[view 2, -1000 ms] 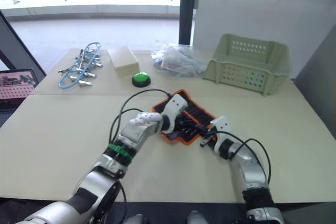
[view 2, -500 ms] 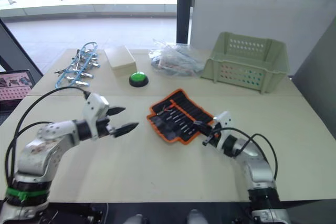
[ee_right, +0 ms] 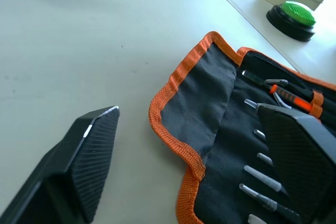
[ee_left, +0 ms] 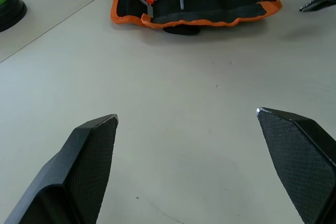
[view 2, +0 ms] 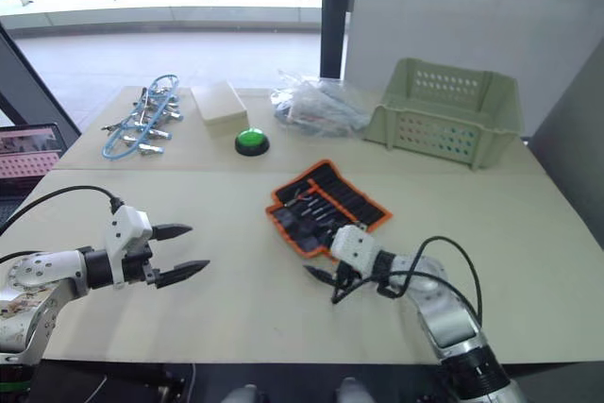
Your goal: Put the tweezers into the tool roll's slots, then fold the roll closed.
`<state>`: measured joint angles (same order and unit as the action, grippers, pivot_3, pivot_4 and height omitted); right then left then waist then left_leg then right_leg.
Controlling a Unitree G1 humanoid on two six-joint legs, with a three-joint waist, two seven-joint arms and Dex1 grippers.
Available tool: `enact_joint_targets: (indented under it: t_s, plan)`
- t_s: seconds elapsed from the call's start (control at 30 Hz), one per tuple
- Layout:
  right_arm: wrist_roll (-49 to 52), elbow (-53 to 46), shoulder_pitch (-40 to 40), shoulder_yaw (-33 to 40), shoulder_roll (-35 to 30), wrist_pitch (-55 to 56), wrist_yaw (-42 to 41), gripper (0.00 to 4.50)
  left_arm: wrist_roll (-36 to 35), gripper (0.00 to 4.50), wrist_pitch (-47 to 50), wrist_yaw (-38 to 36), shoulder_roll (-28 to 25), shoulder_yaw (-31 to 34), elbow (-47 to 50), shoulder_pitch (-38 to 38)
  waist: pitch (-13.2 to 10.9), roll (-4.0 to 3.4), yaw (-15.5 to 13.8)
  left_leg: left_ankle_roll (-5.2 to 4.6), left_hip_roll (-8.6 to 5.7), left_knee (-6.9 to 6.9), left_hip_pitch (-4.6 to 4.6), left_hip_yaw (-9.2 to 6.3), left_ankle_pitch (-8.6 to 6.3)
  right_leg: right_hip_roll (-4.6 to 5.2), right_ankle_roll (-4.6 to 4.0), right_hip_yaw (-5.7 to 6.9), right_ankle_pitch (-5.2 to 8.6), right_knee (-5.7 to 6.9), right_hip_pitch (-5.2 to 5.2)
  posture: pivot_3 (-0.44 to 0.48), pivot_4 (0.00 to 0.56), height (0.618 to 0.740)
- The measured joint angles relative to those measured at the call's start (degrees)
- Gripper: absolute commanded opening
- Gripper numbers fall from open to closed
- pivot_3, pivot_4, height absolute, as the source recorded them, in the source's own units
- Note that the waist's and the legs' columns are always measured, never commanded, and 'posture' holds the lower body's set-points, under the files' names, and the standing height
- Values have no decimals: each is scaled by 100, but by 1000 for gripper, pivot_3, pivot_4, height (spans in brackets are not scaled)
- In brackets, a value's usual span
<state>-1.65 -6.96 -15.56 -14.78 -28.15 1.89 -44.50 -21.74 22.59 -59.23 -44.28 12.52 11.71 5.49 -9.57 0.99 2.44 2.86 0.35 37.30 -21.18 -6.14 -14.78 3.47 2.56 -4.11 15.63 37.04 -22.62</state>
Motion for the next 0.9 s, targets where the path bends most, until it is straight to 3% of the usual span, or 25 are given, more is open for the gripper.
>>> enact_joint_targets:
  t_s: [0.27,0.47,0.53,0.7,0.73,0.9]
  plan:
    - [-1323,662,-358,-519,204,833,819,4467,22,4500,140,110,-85,-111,-10,15,0,0,2,0,2,-1,-3,4,0,-1,-2,-1,-1,6,-9,0,150,740]
    - [-1645,850,-384,-538,201,1052,1052,2709,41,4500,124,147,-108,-153,-10,12,0,1,3,0,3,-1,-3,4,0,-2,-3,-1,-1,6,-10,0,150,740]
    - [-1693,863,-384,-539,176,1145,1075,1857,23,4500,132,173,-107,-155,-10,37,0,1,6,0,3,-1,-3,4,0,-2,-3,0,-1,6,-10,0,150,740]
    - [-1723,864,-383,-538,143,1242,1064,221,175,4500,-216,97,-149,-318,-46,63,0,1,5,0,3,0,-3,4,0,-2,-3,-1,-1,6,-10,0,150,740]
    - [-1723,864,-383,-538,145,1257,1052,24,233,4500,-312,78,-154,-382,-94,81,0,1,4,0,3,0,-3,4,0,-2,-3,0,-1,6,-9,0,150,740]
    - [-1665,853,-316,-529,99,1324,925,24,666,4500,-829,-49,-152,-940,-724,729,0,1,-22,0,2,2,-3,4,0,-2,-3,1,-1,6,-6,0,150,740]
